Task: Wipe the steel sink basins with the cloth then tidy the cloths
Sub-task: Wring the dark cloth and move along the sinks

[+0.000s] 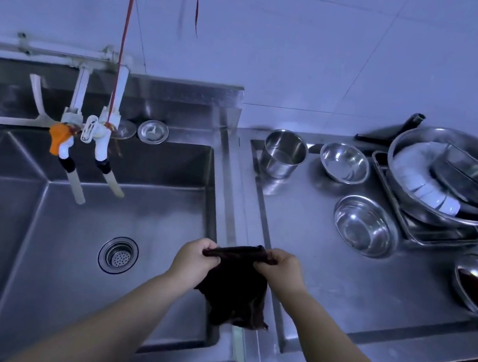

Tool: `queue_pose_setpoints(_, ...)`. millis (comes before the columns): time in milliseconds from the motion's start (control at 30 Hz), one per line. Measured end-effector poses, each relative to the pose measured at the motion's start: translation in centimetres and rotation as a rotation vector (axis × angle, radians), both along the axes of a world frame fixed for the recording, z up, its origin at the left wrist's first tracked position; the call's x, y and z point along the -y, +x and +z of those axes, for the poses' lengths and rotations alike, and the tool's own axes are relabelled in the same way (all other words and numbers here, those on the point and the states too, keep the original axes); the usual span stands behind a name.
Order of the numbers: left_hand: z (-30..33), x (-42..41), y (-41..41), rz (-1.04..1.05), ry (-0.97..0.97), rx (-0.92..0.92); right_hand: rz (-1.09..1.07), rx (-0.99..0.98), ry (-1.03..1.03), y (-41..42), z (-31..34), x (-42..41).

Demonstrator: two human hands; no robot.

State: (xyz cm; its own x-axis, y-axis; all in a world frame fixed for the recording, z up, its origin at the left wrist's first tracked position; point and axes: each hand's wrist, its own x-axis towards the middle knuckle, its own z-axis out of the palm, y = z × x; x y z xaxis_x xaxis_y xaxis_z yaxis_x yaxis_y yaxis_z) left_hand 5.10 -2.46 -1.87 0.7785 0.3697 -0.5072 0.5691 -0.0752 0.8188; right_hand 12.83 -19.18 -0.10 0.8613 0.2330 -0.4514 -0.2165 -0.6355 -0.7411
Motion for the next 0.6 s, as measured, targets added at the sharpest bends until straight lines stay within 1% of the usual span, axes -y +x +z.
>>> queue_pose_setpoints(267,-2.2,-3.9,6.0,0.063,0.085,0.02,0.056,0.08,-0.155,6.5,-2.4,-4.2)
queue_pose_setpoints(367,-3.0,-4.8,7.7,0.084,0.101,0.03,0.045,0.094,-0.175,7.9,-3.1,-5.4)
queue_pose_setpoints(467,-3.4,-5.5,8.7,0.047,0.113,0.03,0.041,0.119,-0.204,8.7,-3.6,-6.0)
queue_pose_setpoints(600,-3.5,-7.0,8.5,0.006,0.254,0.008,0.052,0.143,-0.213,8.8,-3.7,-6.1)
